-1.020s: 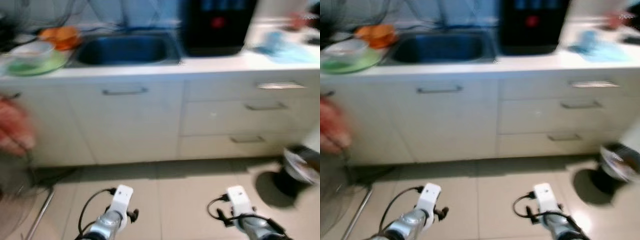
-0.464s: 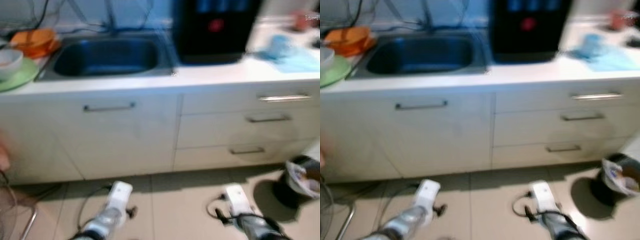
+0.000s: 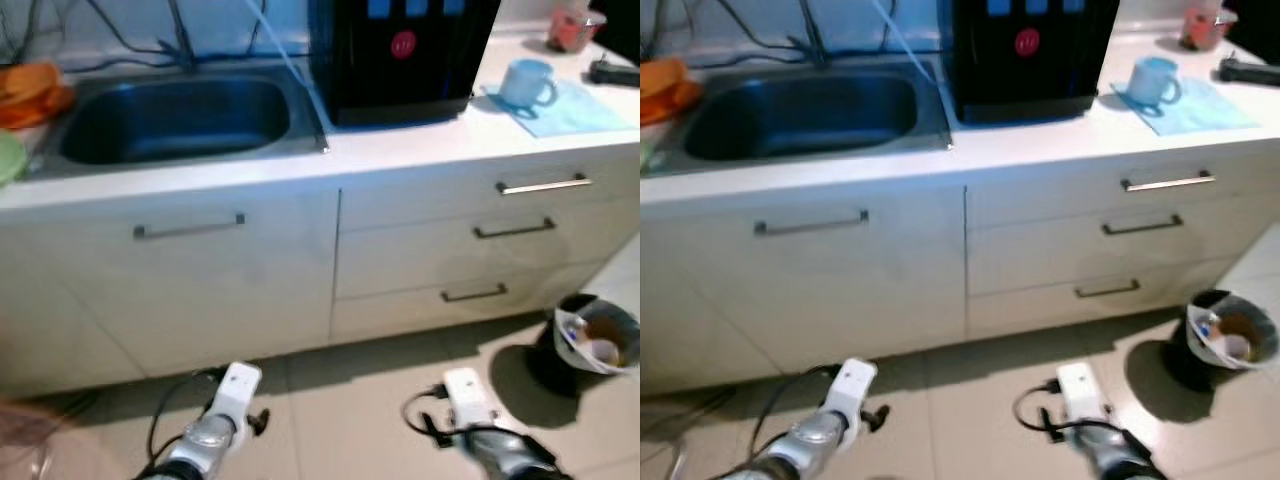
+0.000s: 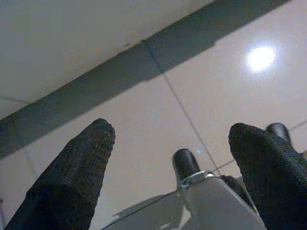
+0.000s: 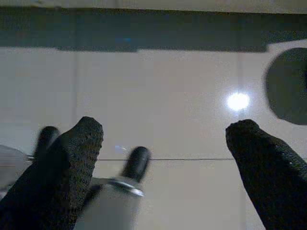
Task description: Kitchen organization
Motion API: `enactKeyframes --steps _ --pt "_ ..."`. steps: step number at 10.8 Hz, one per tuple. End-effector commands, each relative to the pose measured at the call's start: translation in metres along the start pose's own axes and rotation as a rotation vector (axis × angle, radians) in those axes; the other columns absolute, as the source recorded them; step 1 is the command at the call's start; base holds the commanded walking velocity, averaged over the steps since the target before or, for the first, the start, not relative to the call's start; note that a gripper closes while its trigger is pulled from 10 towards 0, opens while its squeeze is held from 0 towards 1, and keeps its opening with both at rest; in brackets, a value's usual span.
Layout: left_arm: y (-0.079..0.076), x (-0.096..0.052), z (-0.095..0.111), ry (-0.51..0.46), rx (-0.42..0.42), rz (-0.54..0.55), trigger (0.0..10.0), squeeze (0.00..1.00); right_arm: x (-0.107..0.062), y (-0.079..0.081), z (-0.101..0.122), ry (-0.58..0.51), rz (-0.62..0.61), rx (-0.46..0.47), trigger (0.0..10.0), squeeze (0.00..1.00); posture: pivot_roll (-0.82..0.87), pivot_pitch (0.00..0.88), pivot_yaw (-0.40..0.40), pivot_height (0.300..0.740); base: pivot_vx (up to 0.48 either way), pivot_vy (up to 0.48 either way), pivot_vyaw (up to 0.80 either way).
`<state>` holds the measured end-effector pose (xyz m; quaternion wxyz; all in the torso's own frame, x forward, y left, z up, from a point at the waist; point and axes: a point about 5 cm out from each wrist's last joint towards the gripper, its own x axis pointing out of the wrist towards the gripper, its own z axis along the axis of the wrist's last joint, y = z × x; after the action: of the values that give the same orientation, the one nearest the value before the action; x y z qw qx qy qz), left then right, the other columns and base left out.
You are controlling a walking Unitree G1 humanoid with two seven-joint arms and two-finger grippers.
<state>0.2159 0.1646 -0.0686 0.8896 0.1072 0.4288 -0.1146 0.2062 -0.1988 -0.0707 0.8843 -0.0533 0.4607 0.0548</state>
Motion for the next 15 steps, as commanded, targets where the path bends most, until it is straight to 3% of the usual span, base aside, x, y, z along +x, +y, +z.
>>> enactKeyframes --steps 1,5,7,8,9,10,11,13,14,15 --pt "-0.001 0.000 0.000 -0.021 0.018 0.006 10.0 0.00 -0.001 -0.003 0.002 -0.024 -0.004 0.050 10.0 0.00 0.13 0.010 0.049 0.740 0.000 0.000 0.00" --pt "0.000 -0.004 0.010 -0.207 -0.077 0.061 10.0 0.00 -0.004 -0.001 0.012 -0.216 0.033 0.141 10.0 0.00 0.15 0.018 0.031 0.740 0.000 0.000 0.00" --pt "-0.002 -0.005 0.010 -0.246 -0.129 0.052 10.0 0.00 -0.009 0.002 0.079 -0.480 0.080 0.148 10.0 0.00 0.14 0.026 0.032 0.740 0.000 0.000 0.00" --pt "0.016 -0.007 0.058 -0.431 -0.103 0.085 10.0 0.00 -0.013 -0.002 0.090 -0.534 0.053 0.142 10.0 0.00 0.14 0.037 0.032 0.740 0.000 0.000 0.00" --pt "0.033 -0.029 0.128 -0.771 -0.096 0.114 10.0 0.00 -0.019 -0.006 0.103 -0.581 -0.010 0.098 10.0 0.00 0.14 0.046 0.031 0.740 0.000 0.000 0.00" --pt "0.030 -0.042 0.145 -0.901 -0.073 0.075 10.0 0.00 -0.026 -0.003 0.115 -0.652 0.013 0.120 10.0 0.00 0.14 0.049 0.033 0.740 0.000 0.000 0.00" --pt "0.034 -0.062 0.171 -1.027 -0.173 0.088 10.0 0.00 -0.045 0.006 0.145 -0.799 0.054 0.194 10.0 0.00 0.14 0.048 0.035 0.740 0.000 0.000 0.00" --pt "0.031 -0.078 0.198 -1.113 -0.243 0.085 10.0 0.00 -0.067 0.011 0.178 -0.954 0.022 0.134 10.0 0.00 0.13 0.039 0.035 0.740 0.000 0.000 0.00" --pt "0.026 -0.086 0.204 -1.130 -0.222 0.079 10.0 0.00 -0.074 0.015 0.184 -0.944 0.056 0.147 10.0 0.00 0.13 0.038 0.035 0.740 0.000 0.000 0.00" --pt "0.022 -0.091 0.200 -1.116 -0.212 0.077 10.0 0.00 -0.084 0.018 0.185 -0.965 0.070 0.094 10.0 0.00 0.13 0.035 0.035 0.740 0.000 0.000 0.00"
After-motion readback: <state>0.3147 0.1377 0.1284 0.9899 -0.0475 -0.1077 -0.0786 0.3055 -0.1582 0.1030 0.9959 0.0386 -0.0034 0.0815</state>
